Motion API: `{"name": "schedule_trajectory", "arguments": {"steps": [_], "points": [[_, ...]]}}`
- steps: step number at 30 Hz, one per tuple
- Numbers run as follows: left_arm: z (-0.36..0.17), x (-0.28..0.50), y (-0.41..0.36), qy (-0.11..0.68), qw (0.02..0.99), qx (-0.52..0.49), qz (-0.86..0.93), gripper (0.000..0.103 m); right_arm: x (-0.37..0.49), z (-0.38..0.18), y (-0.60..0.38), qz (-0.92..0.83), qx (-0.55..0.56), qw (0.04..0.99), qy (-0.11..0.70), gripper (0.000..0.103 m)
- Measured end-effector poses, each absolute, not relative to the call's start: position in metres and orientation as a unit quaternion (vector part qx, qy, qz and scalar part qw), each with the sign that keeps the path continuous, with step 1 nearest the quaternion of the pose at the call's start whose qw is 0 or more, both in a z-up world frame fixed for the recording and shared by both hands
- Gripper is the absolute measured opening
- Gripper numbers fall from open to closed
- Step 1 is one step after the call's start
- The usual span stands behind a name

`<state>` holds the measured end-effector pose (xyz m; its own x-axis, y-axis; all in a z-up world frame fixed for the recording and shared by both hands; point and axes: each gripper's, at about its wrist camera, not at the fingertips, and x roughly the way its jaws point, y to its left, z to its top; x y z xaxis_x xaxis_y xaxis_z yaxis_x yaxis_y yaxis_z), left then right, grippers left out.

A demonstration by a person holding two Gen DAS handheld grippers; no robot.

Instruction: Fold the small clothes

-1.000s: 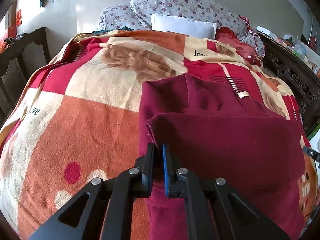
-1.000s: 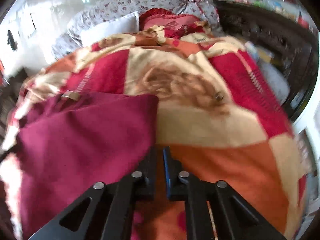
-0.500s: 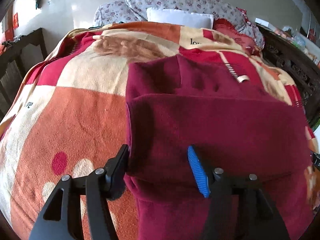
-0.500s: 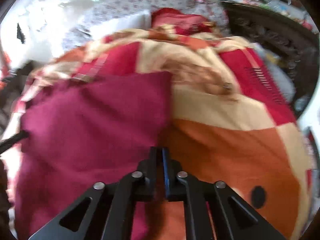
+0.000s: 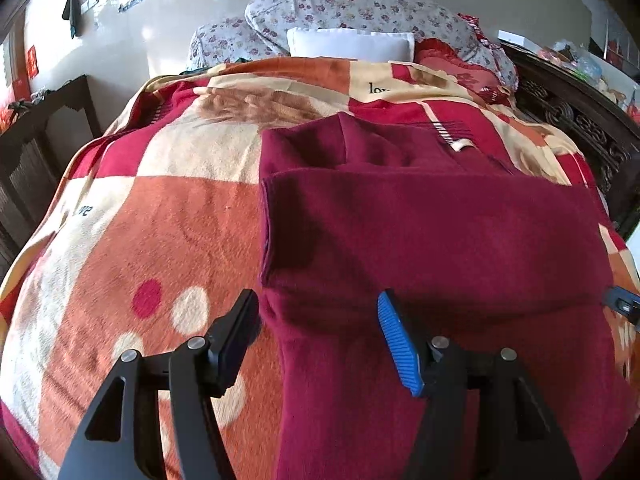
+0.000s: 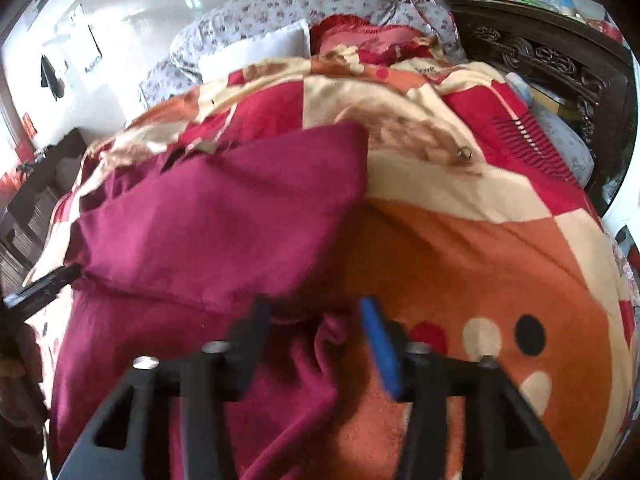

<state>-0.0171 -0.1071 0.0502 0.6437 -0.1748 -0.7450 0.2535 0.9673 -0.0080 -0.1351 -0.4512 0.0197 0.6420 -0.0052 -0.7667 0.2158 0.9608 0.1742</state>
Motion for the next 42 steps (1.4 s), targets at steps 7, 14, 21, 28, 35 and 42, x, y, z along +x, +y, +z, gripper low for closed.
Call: {"name": "schedule_trajectory", "arguments": {"steps": [7, 14, 21, 28, 35, 42], "points": [[0.054, -0.047, -0.094, 0.399, 0.908, 0.054, -0.115, 0.067, -0.139, -0.003, -0.464, -0.08, 0.129, 0.891, 0.428, 0.018], [0.052, -0.068, -0.085, 0.41, 0.904, 0.048, -0.114, 0.068, -0.153, 0.005, -0.459, -0.098, 0.12, 0.891, 0.427, 0.018], [0.041, -0.09, -0.066, 0.434, 0.893, 0.01, -0.117, 0.071, -0.198, 0.019, -0.453, -0.093, 0.143, 0.893, 0.417, 0.021], [0.028, -0.116, -0.047, 0.455, 0.881, -0.021, -0.126, 0.071, -0.251, 0.016, -0.444, -0.073, 0.172, 0.892, 0.412, 0.06], [0.021, -0.138, -0.031, 0.471, 0.871, -0.046, -0.131, 0.072, -0.283, 0.005, -0.433, -0.048, 0.202, 0.887, 0.413, 0.061], [0.016, -0.152, -0.038, 0.474, 0.87, -0.021, -0.134, 0.072, -0.279, 0.008, -0.42, -0.038, 0.194, 0.888, 0.415, 0.062]]}}
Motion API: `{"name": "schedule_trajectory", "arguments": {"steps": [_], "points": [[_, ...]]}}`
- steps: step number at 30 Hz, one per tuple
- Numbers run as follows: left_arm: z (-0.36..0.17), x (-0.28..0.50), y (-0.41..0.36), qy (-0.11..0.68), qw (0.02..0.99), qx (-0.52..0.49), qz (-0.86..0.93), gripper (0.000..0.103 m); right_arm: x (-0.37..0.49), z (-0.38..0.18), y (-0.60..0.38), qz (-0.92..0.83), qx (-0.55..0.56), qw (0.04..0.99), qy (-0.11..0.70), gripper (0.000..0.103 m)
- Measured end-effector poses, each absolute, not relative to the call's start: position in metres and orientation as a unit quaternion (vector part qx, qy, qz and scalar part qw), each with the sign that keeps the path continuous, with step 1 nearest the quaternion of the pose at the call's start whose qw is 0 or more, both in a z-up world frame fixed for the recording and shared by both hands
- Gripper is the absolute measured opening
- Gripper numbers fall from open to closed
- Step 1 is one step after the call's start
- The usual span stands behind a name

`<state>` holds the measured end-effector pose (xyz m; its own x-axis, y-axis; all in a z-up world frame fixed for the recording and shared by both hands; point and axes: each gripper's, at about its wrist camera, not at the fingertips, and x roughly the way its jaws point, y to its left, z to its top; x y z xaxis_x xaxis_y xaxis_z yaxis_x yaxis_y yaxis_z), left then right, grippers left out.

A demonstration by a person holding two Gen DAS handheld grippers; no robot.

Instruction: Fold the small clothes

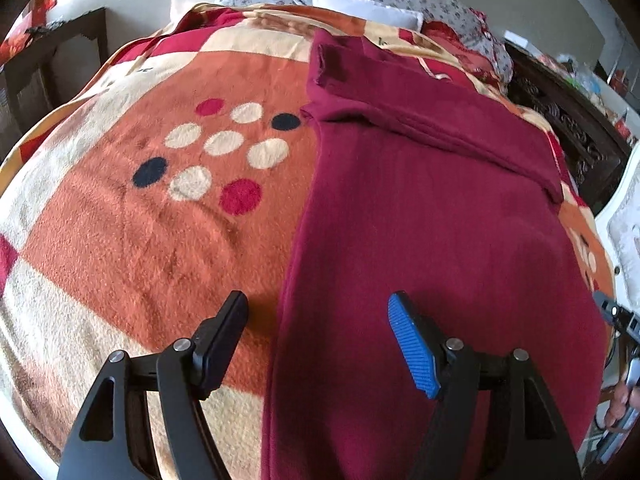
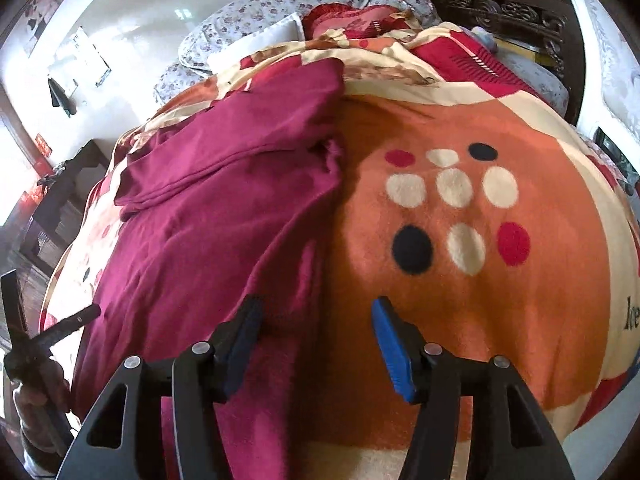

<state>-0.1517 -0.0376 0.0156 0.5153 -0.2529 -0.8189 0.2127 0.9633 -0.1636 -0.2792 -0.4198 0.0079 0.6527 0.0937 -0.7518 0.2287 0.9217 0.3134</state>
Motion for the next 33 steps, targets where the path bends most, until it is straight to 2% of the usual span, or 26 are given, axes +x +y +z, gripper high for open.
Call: {"name": "schedule_trajectory", "arguments": {"steps": [3, 5, 6, 7, 8, 13, 17, 21, 23, 27, 28, 30, 33], "points": [[0.013, -0.155, -0.041, 0.474, 0.87, -0.01, -0.135, 0.075, -0.275, 0.003, -0.408, -0.025, 0.181, 0.889, 0.42, 0.062], [0.013, -0.155, -0.042, 0.474, 0.87, -0.011, -0.136, 0.076, -0.275, 0.001, -0.4, -0.015, 0.162, 0.893, 0.419, 0.043], [0.013, -0.155, -0.041, 0.475, 0.869, -0.013, -0.136, 0.076, -0.276, 0.0, -0.398, -0.014, 0.154, 0.893, 0.422, 0.027], [0.013, -0.154, -0.04, 0.476, 0.869, -0.014, -0.137, 0.077, -0.277, 0.0, -0.398, -0.019, 0.146, 0.895, 0.421, 0.017], [0.013, -0.155, -0.04, 0.476, 0.869, -0.015, -0.137, 0.077, -0.28, 0.002, -0.398, -0.026, 0.138, 0.899, 0.415, 0.014], [0.012, -0.157, -0.039, 0.476, 0.868, -0.017, -0.14, 0.078, -0.299, 0.015, -0.408, -0.049, 0.128, 0.909, 0.393, 0.01], [0.01, -0.158, -0.042, 0.472, 0.871, -0.009, -0.139, 0.081, -0.301, 0.005, -0.409, -0.098, 0.081, 0.904, 0.409, 0.006], [0.009, -0.161, -0.044, 0.469, 0.872, 0.004, -0.139, 0.081, -0.311, -0.001, -0.428, -0.088, 0.146, 0.901, 0.4, 0.007], [0.009, -0.162, -0.042, 0.47, 0.872, 0.002, -0.138, 0.081, -0.321, 0.003, -0.439, -0.071, 0.205, 0.897, 0.385, 0.01], [0.009, -0.165, -0.042, 0.468, 0.874, 0.004, -0.133, 0.082, -0.331, 0.009, -0.435, -0.05, 0.225, 0.895, 0.382, 0.054], [0.008, -0.167, -0.042, 0.468, 0.874, 0.005, -0.132, 0.082, -0.334, 0.011, -0.43, -0.049, 0.22, 0.897, 0.381, 0.058], [0.008, -0.17, -0.042, 0.468, 0.874, 0.006, -0.131, 0.084, -0.338, 0.016, -0.421, -0.04, 0.212, 0.9, 0.38, 0.06], [0.008, -0.174, -0.04, 0.47, 0.873, 0.002, -0.132, 0.085, -0.338, 0.018, -0.412, -0.024, 0.21, 0.898, 0.385, 0.076]]}}
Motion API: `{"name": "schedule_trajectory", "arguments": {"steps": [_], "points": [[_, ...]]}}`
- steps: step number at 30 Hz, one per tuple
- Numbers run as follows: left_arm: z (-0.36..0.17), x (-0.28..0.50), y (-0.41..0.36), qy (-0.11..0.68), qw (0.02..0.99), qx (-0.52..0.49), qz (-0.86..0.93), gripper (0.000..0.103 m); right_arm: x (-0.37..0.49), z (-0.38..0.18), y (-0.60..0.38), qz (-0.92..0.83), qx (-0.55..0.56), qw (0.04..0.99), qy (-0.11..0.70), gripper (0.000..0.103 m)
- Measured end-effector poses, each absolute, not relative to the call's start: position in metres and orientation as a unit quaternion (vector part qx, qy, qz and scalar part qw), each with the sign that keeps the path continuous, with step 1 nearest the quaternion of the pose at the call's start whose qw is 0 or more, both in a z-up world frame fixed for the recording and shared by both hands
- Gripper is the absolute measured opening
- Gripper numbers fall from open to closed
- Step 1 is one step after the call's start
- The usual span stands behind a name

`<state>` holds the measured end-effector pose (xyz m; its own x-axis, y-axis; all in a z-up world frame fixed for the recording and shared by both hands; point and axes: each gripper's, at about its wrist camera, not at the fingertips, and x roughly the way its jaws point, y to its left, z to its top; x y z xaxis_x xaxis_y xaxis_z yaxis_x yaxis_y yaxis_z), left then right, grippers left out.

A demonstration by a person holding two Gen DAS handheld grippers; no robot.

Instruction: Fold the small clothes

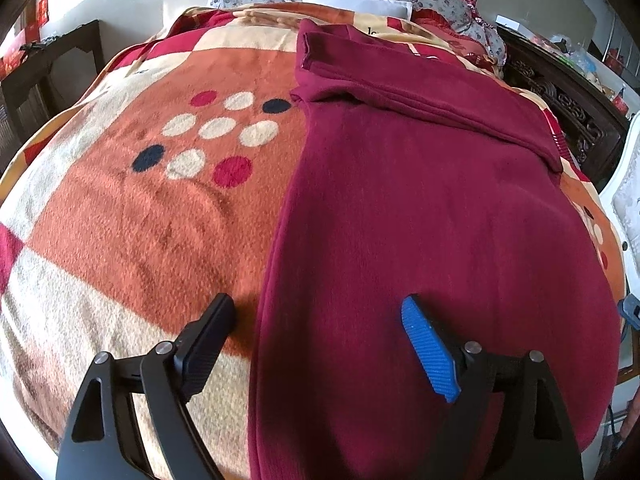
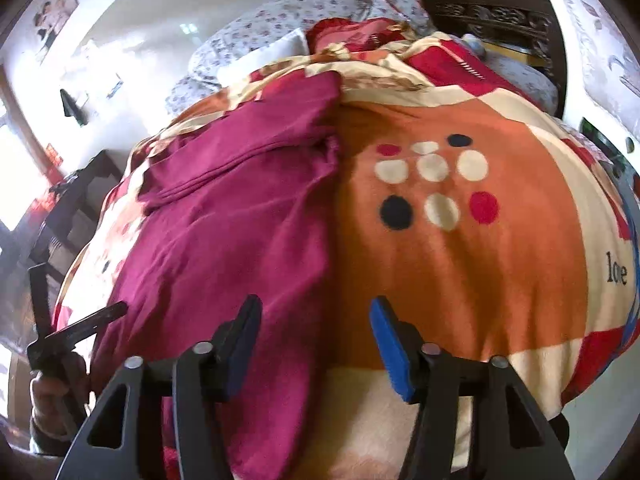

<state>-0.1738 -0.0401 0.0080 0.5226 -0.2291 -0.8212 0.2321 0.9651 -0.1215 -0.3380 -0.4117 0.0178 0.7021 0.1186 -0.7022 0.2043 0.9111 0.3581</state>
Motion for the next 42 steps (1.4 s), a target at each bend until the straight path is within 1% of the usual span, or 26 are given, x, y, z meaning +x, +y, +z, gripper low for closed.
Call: {"name": "schedule_trajectory", "arguments": {"steps": [6, 8, 9, 10, 11, 12, 16, 21, 42], "points": [[0.007, -0.186, -0.038, 0.472, 0.871, 0.004, -0.137, 0.089, -0.333, 0.002, -0.404, -0.014, 0.214, 0.89, 0.401, 0.077], [0.007, -0.19, -0.038, 0.472, 0.871, 0.005, -0.137, 0.089, -0.333, 0.0, -0.403, -0.015, 0.213, 0.896, 0.39, 0.076], [0.007, -0.191, -0.038, 0.472, 0.871, 0.005, -0.137, 0.089, -0.334, 0.0, -0.402, -0.016, 0.207, 0.899, 0.386, 0.062], [0.007, -0.192, -0.037, 0.473, 0.87, 0.005, -0.137, 0.09, -0.333, 0.0, -0.399, -0.011, 0.196, 0.901, 0.387, 0.044], [0.007, -0.193, -0.038, 0.473, 0.87, 0.005, -0.137, 0.09, -0.331, -0.001, -0.396, -0.003, 0.184, 0.9, 0.394, 0.016], [0.007, -0.193, -0.038, 0.474, 0.87, 0.005, -0.138, 0.09, -0.331, -0.001, -0.393, -0.003, 0.171, 0.902, 0.396, 0.014], [0.007, -0.196, -0.037, 0.476, 0.868, 0.004, -0.141, 0.09, -0.336, 0.003, -0.394, -0.018, 0.155, 0.909, 0.387, 0.012], [0.007, -0.199, -0.036, 0.474, 0.869, 0.006, -0.143, 0.09, -0.34, 0.0, -0.396, -0.054, 0.117, 0.908, 0.398, 0.01], [0.008, -0.211, -0.034, 0.469, 0.871, 0.005, -0.148, 0.091, -0.338, -0.002, -0.394, -0.065, 0.123, 0.902, 0.409, 0.01]]}}
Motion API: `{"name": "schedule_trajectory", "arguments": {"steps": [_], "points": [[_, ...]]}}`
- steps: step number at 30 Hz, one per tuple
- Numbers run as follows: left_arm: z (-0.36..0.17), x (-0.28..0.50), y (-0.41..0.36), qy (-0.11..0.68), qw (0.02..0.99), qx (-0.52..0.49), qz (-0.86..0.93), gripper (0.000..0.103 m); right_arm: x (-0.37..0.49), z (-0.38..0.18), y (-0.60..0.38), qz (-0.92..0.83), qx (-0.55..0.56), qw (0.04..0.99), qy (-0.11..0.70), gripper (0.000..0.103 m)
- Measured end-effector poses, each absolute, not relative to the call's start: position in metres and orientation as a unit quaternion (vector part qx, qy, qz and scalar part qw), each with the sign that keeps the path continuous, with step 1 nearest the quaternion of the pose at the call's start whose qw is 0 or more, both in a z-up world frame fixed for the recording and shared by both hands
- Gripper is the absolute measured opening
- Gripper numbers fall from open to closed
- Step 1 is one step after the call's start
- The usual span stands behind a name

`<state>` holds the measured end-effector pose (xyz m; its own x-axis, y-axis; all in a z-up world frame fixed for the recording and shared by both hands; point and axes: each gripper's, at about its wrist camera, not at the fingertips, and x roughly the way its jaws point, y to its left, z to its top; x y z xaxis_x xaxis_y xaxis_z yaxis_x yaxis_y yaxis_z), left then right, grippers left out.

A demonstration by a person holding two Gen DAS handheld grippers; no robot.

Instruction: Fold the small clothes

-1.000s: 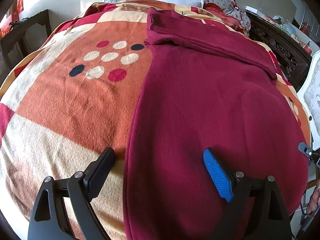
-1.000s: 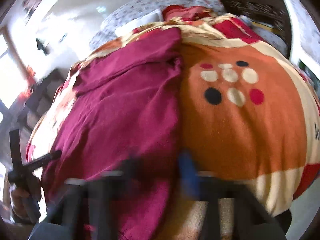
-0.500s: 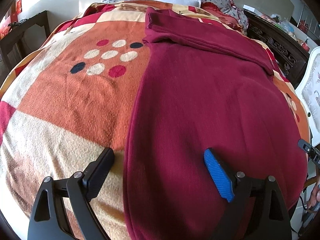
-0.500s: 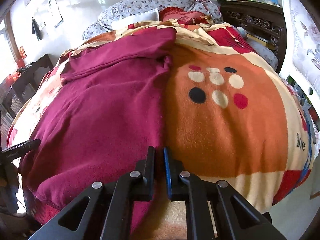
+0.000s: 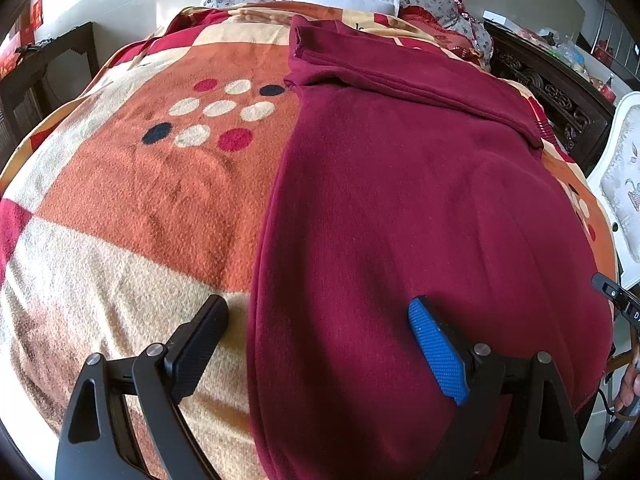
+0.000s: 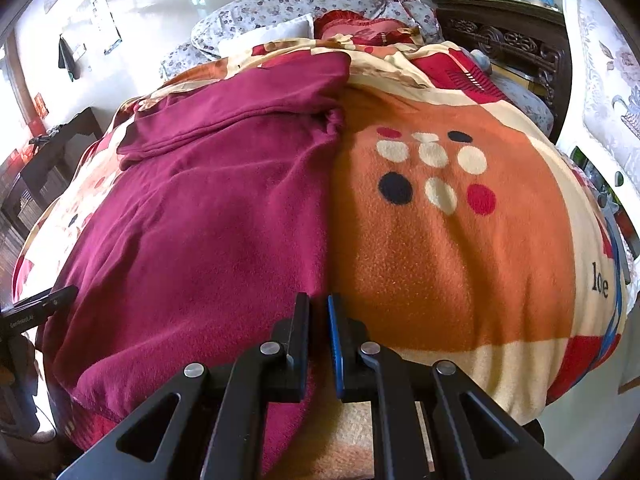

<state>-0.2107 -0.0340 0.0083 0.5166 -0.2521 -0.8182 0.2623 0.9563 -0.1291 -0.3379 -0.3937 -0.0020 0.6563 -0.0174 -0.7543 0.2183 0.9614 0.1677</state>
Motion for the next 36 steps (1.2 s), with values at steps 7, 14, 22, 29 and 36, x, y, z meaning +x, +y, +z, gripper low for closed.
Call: {"name": "schedule_trajectory", "arguments": {"steps": [7, 14, 22, 29, 36], "points": [[0.016, -0.212, -0.018, 0.474, 0.867, -0.034, -0.152, 0.091, -0.336, -0.003, -0.393, -0.063, 0.119, 0.901, 0.412, 0.01], [0.012, -0.205, -0.012, 0.472, 0.868, -0.066, -0.139, 0.092, -0.334, -0.005, -0.394, -0.059, 0.122, 0.9, 0.413, 0.011], [0.017, -0.21, -0.044, 0.454, 0.87, 0.01, -0.194, 0.025, -0.335, -0.003, -0.393, -0.028, 0.17, 0.897, 0.406, 0.051], [0.026, -0.209, -0.031, 0.452, 0.867, -0.017, -0.208, 0.01, -0.335, 0.001, -0.382, -0.035, 0.14, 0.899, 0.413, 0.052], [0.018, -0.21, -0.017, 0.459, 0.867, -0.019, -0.193, 0.007, -0.336, 0.0, -0.382, -0.033, 0.137, 0.898, 0.416, 0.059]]}}
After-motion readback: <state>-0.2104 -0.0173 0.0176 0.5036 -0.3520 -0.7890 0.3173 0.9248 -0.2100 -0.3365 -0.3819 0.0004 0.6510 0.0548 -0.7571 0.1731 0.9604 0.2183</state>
